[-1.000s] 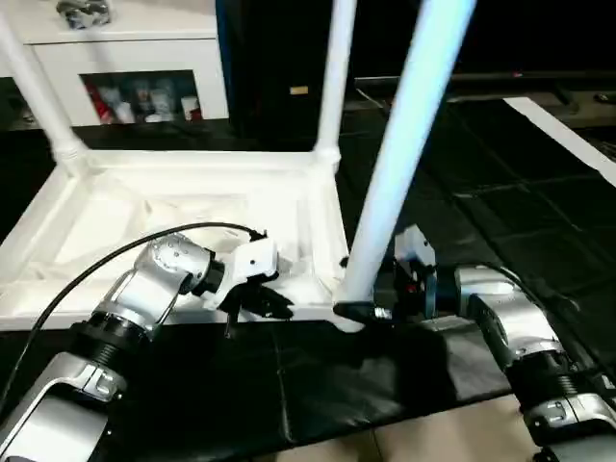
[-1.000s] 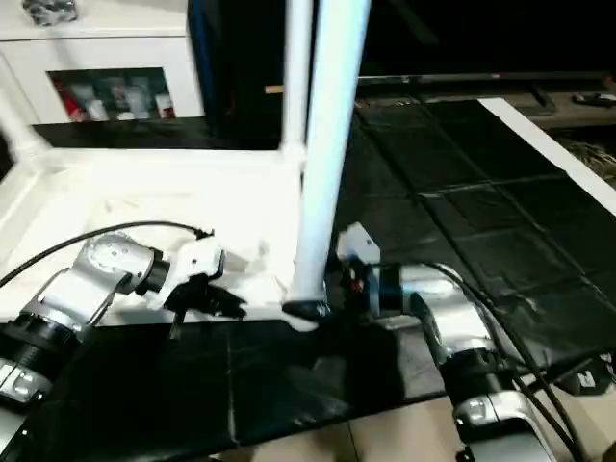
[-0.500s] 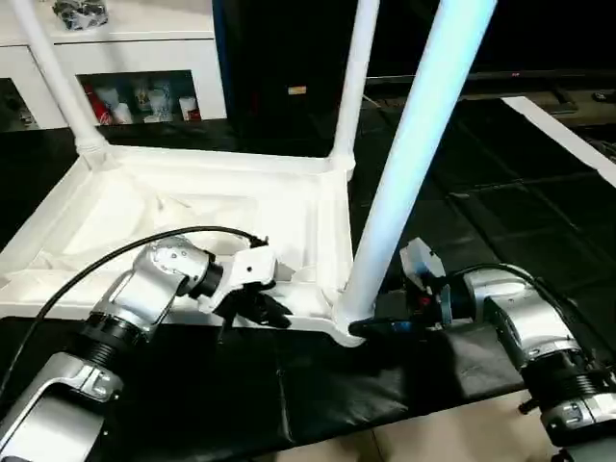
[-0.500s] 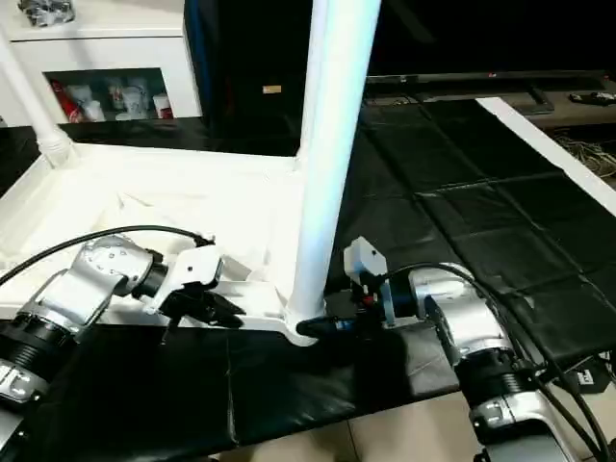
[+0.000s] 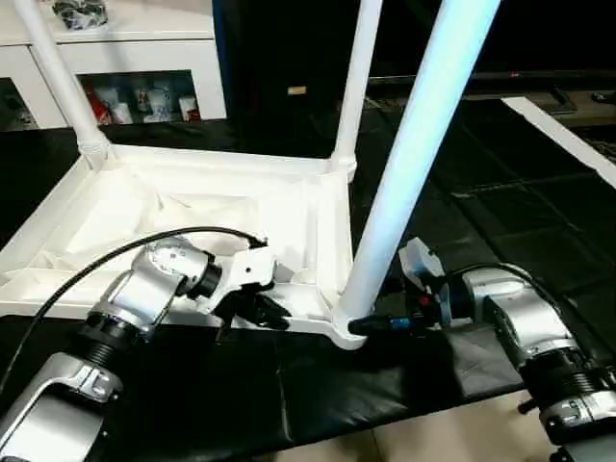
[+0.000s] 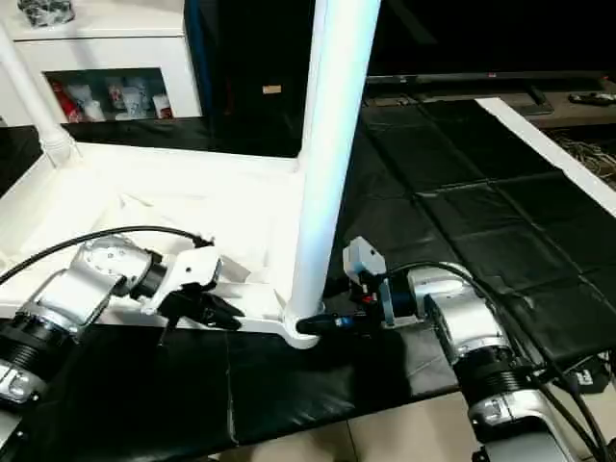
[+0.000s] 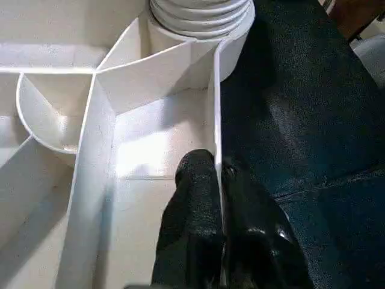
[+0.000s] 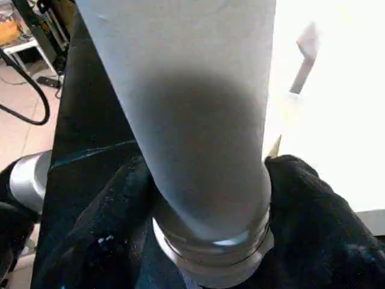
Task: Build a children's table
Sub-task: Rotate leg to tighten
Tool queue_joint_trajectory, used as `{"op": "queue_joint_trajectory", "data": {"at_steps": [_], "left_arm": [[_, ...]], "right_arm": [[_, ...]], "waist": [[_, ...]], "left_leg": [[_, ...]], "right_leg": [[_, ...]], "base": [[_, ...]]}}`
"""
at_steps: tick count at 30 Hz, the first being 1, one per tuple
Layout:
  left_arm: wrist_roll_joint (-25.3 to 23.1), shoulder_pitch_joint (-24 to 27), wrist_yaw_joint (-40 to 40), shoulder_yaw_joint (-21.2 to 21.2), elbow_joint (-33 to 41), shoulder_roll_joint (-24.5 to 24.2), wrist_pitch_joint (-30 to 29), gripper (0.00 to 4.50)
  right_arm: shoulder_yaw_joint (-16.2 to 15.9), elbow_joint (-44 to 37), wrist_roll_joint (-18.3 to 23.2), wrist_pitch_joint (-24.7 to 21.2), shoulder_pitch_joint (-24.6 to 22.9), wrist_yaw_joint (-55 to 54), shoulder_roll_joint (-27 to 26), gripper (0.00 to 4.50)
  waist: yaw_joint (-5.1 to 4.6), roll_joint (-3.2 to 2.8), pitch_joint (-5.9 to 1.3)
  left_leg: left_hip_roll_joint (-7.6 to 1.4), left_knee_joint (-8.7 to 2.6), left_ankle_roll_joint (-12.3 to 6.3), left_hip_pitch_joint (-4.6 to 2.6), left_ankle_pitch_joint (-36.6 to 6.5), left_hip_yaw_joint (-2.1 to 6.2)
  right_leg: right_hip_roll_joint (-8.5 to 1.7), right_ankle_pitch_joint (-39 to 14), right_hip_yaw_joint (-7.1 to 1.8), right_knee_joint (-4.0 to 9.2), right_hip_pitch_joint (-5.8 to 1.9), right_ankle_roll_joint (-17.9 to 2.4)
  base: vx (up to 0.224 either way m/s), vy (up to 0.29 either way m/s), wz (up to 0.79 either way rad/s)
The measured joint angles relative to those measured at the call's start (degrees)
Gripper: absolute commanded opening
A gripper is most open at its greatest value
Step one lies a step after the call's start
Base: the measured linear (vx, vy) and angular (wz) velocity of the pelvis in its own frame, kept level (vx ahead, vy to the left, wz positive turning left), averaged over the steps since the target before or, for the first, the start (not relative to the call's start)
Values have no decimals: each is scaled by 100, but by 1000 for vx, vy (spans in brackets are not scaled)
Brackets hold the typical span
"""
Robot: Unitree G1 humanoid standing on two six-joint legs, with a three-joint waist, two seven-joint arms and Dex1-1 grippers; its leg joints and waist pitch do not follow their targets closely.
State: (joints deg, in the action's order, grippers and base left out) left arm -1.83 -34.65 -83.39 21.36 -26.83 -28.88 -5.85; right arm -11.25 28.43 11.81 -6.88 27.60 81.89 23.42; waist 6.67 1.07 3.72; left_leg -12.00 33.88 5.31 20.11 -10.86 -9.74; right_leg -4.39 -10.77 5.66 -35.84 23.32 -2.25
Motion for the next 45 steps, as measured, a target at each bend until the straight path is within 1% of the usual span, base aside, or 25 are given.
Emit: {"op": "queue_joint_trajectory", "data": {"at_steps": [5, 8, 10, 13, 14, 15, 16, 19, 21, 24, 26, 28, 29, 32, 37, 39, 42, 45], "left_arm": [[0, 1, -1, -3, -9, 0, -3, 0], [0, 1, 0, -17, -45, -3, -4, 0], [-2, 1, 16, -18, -55, -13, -4, 0], [-5, 0, 63, -19, -61, -5, -5, 0], [-5, 0, 78, -19, -61, 3, -5, 0], [-5, 0, 97, -19, -61, 10, -5, 0], [-5, 0, 109, -19, -61, 14, -5, 0], [-5, 0, 109, -19, -61, 16, -4, 0], [-5, 0, 110, -19, -61, 15, -4, 0], [-5, 0, 116, -19, -61, 13, -4, 0], [-5, 0, 117, -19, -61, 14, -4, 0], [-5, 0, 119, -19, -61, 13, -4, 0], [-5, 0, 120, -19, -61, 13, -4, 0], [-5, 0, 121, -19, -61, 14, -4, 0], [-5, 0, 121, -19, -61, 14, -3, 0], [-5, 0, 121, -19, -61, 14, -3, 0], [-6, 0, 122, -18, -66, 13, -2, 0], [-4, 0, 120, -18, -84, 13, 5, 0]], "right_arm": [[-9, 1, -28, 86, -2, -16, -3, 261], [-8, 25, -21, 51, 0, -47, -32, 261], [21, 74, -11, -8, 11, -93, -77, 331], [32, 117, -7, -5, 11, -195, -168, 341], [31, 117, -7, -4, 11, -204, -203, 365], [30, 116, -9, 16, 11, -217, -221, 365], [27, 117, -24, 102, 9, -265, -229, 376], [23, 117, -65, 403, 10, -396, -237, 376], [16, 118, -99, 513, 10, -404, -243, 376], [11, 149, -107, 521, 10, -398, -247, 376], [-8, 158, -117, 516, 11, -389, -245, 349], [-42, 159, -123, 514, 10, -355, -241, 349], [-47, 159, -123, 514, 10, -326, -241, 331], [-59, 159, -122, 515, 9, -258, -219, 309], [-61, 159, -122, 521, 9, -250, -210, 309], [-63, 161, -123, 523, 9, -253, -210, 283], [-71, 165, -128, 531, 10, -257, -210, 272], [-89, 174, -138, 561, 11, -260, -210, 272]], "waist": [[-3, -1, 0], [-6, -2, -1], [-14, -2, -1], [-18, -2, -1], [-14, -2, -1], [-8, -2, -1], [-4, -2, -1], [-11, -1, -1], [-12, -2, -1], [-10, -2, -1], [-13, -1, 0], [-13, -1, 0], [-12, -1, 0], [-12, -1, 0], [-10, -1, 0], [-12, -1, 0], [-12, -1, 0], [-14, -1, -1]], "left_leg": [[0, 0, 0, 0, 0, 2], [0, 0, 2, 0, 0, 2], [0, 0, 3, -1, 0, 2], [0, 1, 10, -3, -2, 3], [0, 1, 9, -3, -1, 3], [0, 4, 8, -3, 0, 3], [0, 8, 7, -4, 1, 3], [1, 11, 7, -3, 1, 3], [1, 11, 7, -2, 1, 3], [1, 11, 6, -2, 1, 3], [1, 11, 6, -2, 1, 3], [1, 11, 6, -2, 1, 3], [1, 11, 6, -1, 1, 3], [1, 12, 6, -1, 1, 3], [1, 12, 6, -1, 1, 3], [1, 12, 6, -1, 1, 3], [1, 12, 6, -1, 1, 3], [1, 12, 6, -1, 1, 3]], "right_leg": [[0, 0, 0, -1, 0, 0], [0, 0, 0, -4, -1, -1], [0, 1, 0, -6, -8, -1], [0, 4, 0, -7, -15, -5], [0, 5, 0, -7, -15, -6], [0, 6, 0, -6, -15, -6], [-1, 7, 0, -6, -15, -6], [-2, 8, -1, -6, -15, -7], [-2, 8, -1, -7, -15, -7], [-2, 8, -1, -7, -15, -7], [-2, 8, -1, -7, -15, -7], [-2, 8, -1, -7, -15, -6], [-2, 8, -1, -8, -15, -6], [-2, 8, -1, -7, -15, -7], [-2, 8, -1, -7, -15, -6], [-2, 8, -1, -7, -15, -6], [-2, 8, -1, -8, -15, -6], [-2, 8, -1, -7, -15, -6]], "base": [[0, 0, 0], [0, 0, 0], [0, 0, 0], [0, 0, 0], [0, 0, 0], [0, 0, 0], [0, 0, 0], [0, 0, 0], [0, 0, 0], [0, 0, 0], [0, 0, 0], [0, 0, 0], [0, 0, 0], [0, 0, 0], [0, 0, 0], [0, 0, 0], [0, 0, 0], [0, 0, 0]]}}
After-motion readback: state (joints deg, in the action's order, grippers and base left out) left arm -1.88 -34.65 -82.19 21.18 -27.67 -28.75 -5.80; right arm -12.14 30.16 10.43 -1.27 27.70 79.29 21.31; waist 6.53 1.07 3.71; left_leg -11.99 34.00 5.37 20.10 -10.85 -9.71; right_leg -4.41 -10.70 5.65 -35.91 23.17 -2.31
